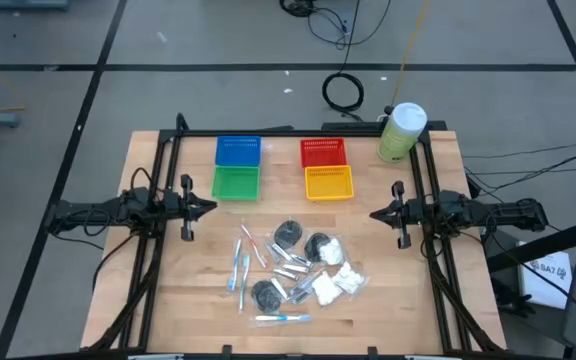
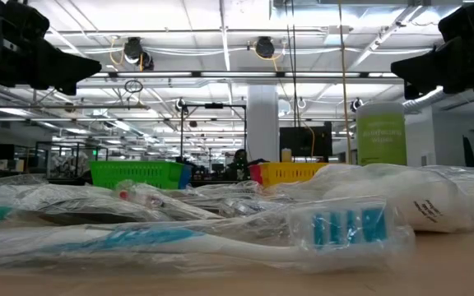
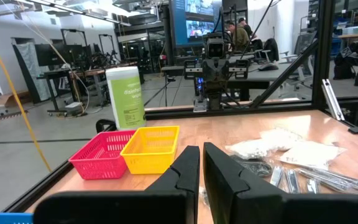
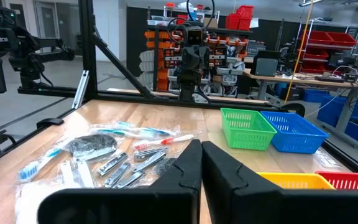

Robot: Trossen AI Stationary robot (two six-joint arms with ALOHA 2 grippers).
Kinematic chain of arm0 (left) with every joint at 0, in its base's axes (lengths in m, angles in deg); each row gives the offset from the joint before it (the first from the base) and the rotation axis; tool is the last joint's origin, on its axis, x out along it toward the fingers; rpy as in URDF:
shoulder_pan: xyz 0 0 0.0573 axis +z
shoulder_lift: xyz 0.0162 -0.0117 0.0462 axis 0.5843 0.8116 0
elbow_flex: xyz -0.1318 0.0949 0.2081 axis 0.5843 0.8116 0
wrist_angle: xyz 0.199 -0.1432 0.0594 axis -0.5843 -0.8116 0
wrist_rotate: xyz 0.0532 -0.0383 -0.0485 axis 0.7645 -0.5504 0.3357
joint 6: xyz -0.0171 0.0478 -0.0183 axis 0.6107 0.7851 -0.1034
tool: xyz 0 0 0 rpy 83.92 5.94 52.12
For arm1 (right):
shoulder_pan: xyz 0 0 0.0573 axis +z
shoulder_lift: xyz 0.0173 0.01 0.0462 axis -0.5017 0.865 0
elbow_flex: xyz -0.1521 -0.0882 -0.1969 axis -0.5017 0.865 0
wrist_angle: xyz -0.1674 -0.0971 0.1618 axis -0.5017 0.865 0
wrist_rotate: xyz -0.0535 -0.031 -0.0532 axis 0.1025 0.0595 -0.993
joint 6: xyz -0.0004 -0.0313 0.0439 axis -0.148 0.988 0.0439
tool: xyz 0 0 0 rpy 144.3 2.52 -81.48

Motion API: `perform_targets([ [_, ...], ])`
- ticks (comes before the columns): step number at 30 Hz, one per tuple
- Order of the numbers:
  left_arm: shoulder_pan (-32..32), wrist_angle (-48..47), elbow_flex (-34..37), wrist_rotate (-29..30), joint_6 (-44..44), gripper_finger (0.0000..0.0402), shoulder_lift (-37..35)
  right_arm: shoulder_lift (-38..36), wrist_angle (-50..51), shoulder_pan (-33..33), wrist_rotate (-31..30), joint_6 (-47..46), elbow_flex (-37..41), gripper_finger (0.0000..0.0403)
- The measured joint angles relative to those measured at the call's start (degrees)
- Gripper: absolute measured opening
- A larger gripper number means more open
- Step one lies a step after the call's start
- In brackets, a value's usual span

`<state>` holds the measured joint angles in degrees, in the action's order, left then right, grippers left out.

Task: Pick & Place Travel size toiletries

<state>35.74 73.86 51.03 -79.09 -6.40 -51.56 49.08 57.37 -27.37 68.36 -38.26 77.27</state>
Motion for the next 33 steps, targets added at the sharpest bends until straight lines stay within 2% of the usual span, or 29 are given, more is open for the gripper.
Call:
perform_targets([
  [25,0.0,-0.02,0.02,0.01,0.0,0.0024,0.0,-0.02,-0.26,0.0,0.0,0.02,0.0,0.0],
  [33,0.0,-0.02,0.0,0.01,0.0,0.0024,0.0,0.0,-6.18,-0.01,0.14,-1.53,0.02,0.0],
])
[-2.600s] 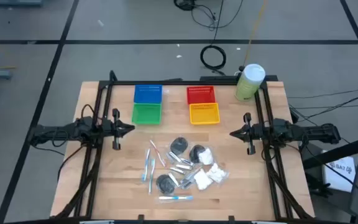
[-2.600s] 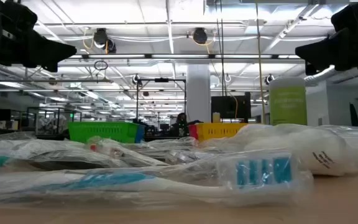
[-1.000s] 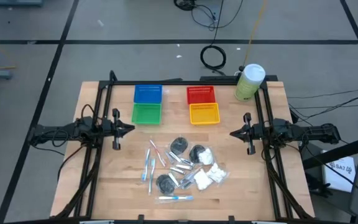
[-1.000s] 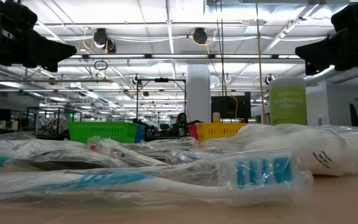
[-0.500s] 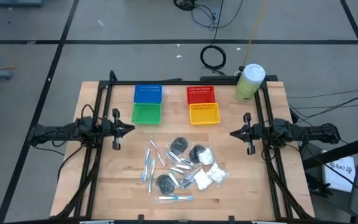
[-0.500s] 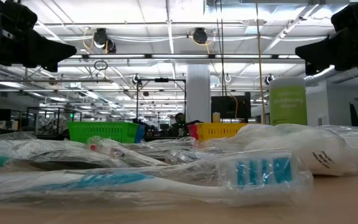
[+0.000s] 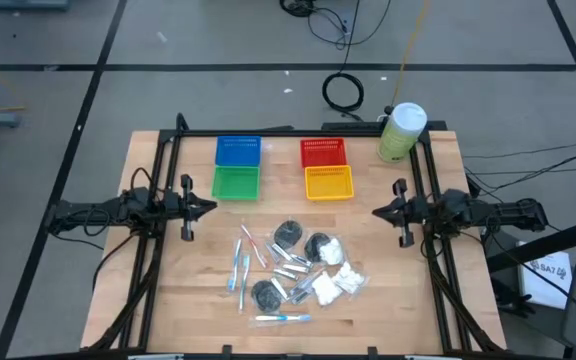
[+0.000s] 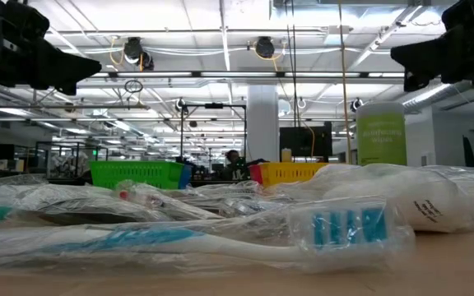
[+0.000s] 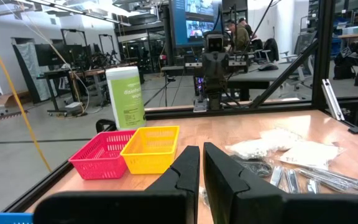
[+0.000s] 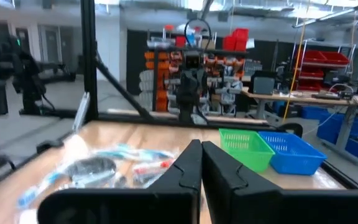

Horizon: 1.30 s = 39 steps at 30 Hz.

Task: Pick & Place Travel size toiletries
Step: Put the cotton pack into the red bin

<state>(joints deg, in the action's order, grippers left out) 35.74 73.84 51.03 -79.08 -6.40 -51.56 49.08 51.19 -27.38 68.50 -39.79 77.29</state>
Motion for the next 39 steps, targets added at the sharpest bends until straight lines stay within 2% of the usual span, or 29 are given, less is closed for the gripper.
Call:
perform_targets([
  [8,-0.01,0.02,0.0,0.0,0.0,0.0024,0.0,0.0,-1.39,-0.01,-0.08,-11.49,0.0,0.0],
  [19,0.0,0.0,0.0,0.0,0.0,0.0024,0.0,0.06,-2.84,0.01,-0.52,-12.29,0.0,0.001],
  [21,-0.02,0.0,0.01,-0.02,0.0,0.0024,0.0,0.18,-4.94,0.0,-1.97,-13.01,0.0,0.0021],
  [24,0.0,0.01,0.0,-0.02,0.0,0.0024,0.0,1.94,-14.13,0.01,-2.15,-16.33,0.0,0.0046],
  [26,-0.02,0.0,0.0,-0.02,0.0,0.0024,0.0,4.32,-20.62,0.03,1.36,-16.55,-0.36,0.0072],
  [29,0.0,0.01,0.01,-0.02,0.0,0.0024,0.0,9.58,-22.48,0.75,2.67,-15.97,-3.07,0.0124],
  [34,0.0,0.01,0.01,0.01,0.0,0.0024,-0.01,23.5,-17.81,3.7,-0.35,-13.48,-11.85,0.0215],
  [39,-0.02,-0.02,0.02,-0.02,0.0,0.0024,0.0,40.37,-2.76,7.96,-3.92,-10.5,-24.09,0.0255],
])
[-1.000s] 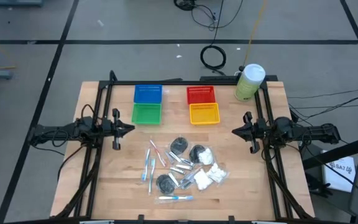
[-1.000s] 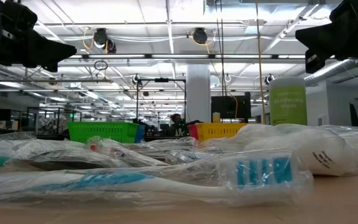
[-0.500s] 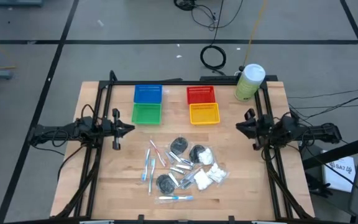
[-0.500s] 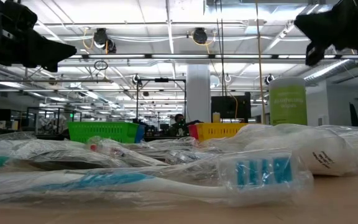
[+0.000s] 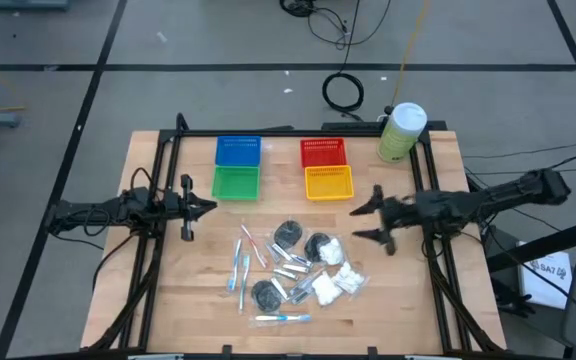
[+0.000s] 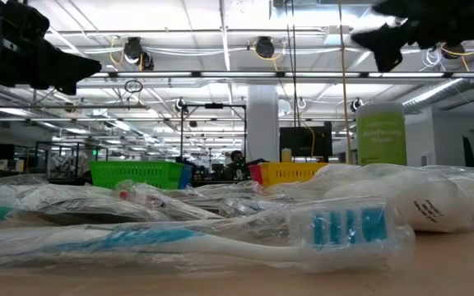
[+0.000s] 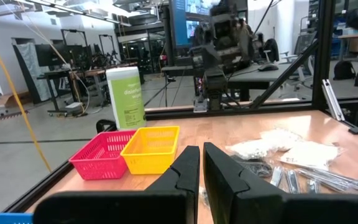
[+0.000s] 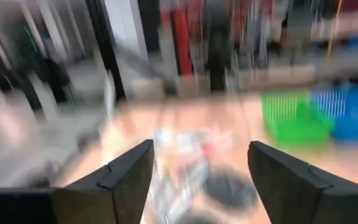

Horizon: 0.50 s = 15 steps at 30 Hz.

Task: Pick & Place Travel size toiletries
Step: Put the cotton pack into the red bin

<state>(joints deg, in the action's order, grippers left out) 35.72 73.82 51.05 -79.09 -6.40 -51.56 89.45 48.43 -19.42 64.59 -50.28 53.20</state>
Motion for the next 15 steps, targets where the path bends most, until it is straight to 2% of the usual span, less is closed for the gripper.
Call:
perform_targets([
  [4,0.0,0.0,0.0,0.0,0.0,0.0024,-0.02,12.72,10.48,3.37,-6.14,1.29,-9.79,0.0255],
  [9,0.01,0.0,0.0,0.0,0.0,0.0024,-0.01,25.37,17.02,5.93,-6.99,0.61,-18.14,0.0249],
  [15,0.02,0.0,0.0,0.0,0.0,0.0024,-0.01,35.76,17.14,7.19,-8.79,-1.24,-20.01,0.0247],
])
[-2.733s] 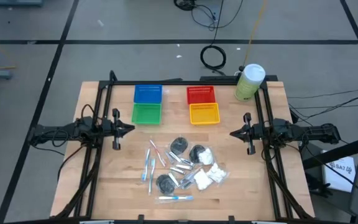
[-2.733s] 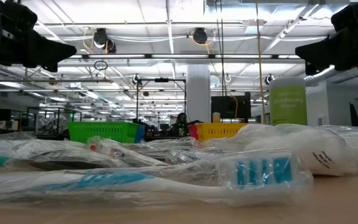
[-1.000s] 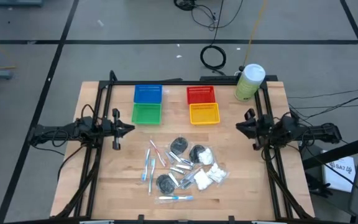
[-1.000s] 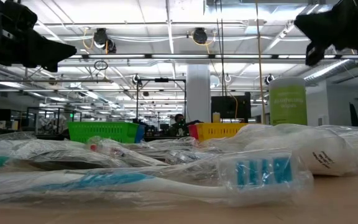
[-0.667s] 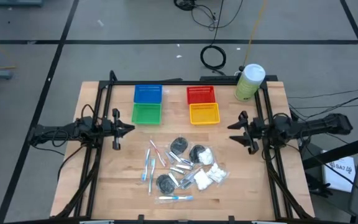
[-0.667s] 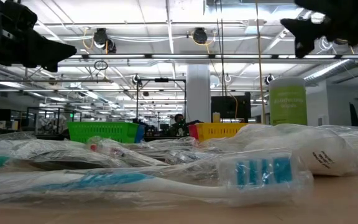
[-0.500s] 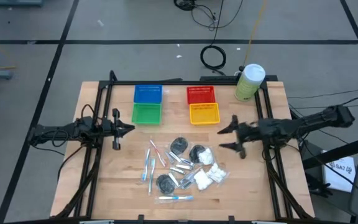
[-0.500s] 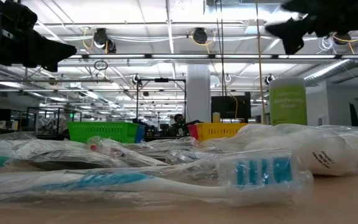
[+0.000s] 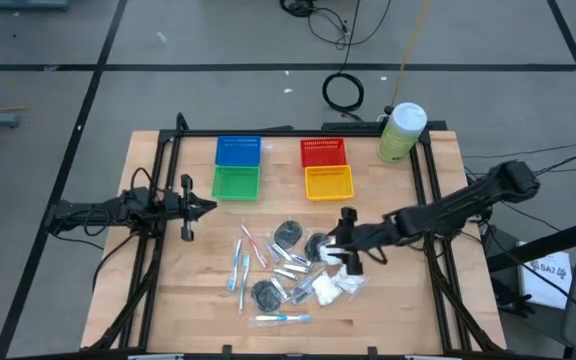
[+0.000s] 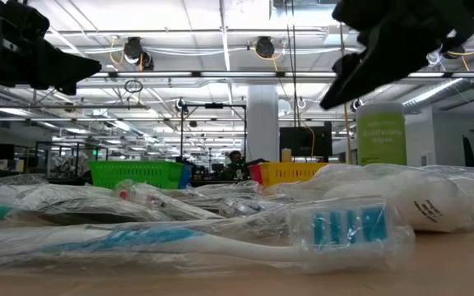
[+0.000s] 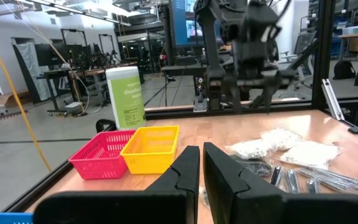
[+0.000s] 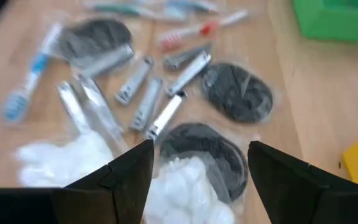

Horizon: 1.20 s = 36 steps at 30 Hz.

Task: Pick & Place Travel size toiletries
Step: Put the cotton pack into the red bin

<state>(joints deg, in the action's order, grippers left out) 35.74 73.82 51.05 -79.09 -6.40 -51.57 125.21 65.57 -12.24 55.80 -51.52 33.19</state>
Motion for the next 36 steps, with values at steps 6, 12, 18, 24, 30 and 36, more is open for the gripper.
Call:
perform_targets([
  [6,-0.02,0.0,0.0,0.0,0.0,0.0024,0.0,7.98,-0.47,0.25,-0.95,-2.32,-0.09,0.0247],
  [12,-0.02,0.0,0.0,0.0,0.0,0.0024,-0.01,11.99,-0.31,0.3,0.81,-3.13,-0.09,0.0247],
  [18,-0.02,0.0,0.0,0.0,0.0,0.0024,0.01,12.1,0.76,0.25,5.04,-3.38,-0.09,0.0247],
  [24,0.0,0.0,0.0,0.0,0.0,0.0024,0.01,12.1,1.76,0.25,5.07,-3.31,-0.09,0.0234],
  [30,-0.01,0.0,0.0,0.0,0.0,0.0024,0.01,12.1,2.68,0.25,5.09,-3.15,-0.09,0.0195],
  [36,-0.02,0.01,0.0,0.0,0.0,0.0024,-0.01,12.1,2.95,0.23,5.07,-3.08,-0.09,0.0158],
])
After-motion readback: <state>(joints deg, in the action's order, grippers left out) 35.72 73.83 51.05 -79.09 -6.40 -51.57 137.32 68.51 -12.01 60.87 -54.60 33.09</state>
